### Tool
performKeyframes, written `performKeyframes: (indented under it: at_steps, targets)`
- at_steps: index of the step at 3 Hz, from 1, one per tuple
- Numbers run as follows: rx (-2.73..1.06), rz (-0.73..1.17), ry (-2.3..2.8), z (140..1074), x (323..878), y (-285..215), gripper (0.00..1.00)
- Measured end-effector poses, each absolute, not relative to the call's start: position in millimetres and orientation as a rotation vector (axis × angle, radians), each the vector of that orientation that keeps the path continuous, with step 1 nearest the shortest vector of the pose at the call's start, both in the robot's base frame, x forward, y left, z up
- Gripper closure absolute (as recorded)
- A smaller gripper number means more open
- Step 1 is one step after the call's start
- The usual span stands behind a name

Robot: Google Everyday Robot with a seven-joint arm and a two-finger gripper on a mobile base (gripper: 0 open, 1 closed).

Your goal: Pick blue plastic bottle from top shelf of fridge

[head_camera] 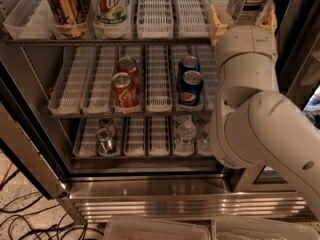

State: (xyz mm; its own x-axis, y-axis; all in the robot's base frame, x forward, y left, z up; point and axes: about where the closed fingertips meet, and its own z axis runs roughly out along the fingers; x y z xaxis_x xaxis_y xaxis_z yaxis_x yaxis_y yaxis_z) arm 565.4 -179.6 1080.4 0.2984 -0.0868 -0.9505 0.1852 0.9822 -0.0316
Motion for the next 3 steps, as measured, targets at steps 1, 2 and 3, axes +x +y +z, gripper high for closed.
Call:
performKeyframes:
  at_steps: [1, 2, 3]
  targets:
    - [0.100, -0.180, 1.258, 1084, 576, -185, 0.28]
    - [0.112, -0.179, 1.266, 1085, 587, -189, 0.28]
    - [0.123, -0.178, 1.274, 1087, 598, -194, 0.28]
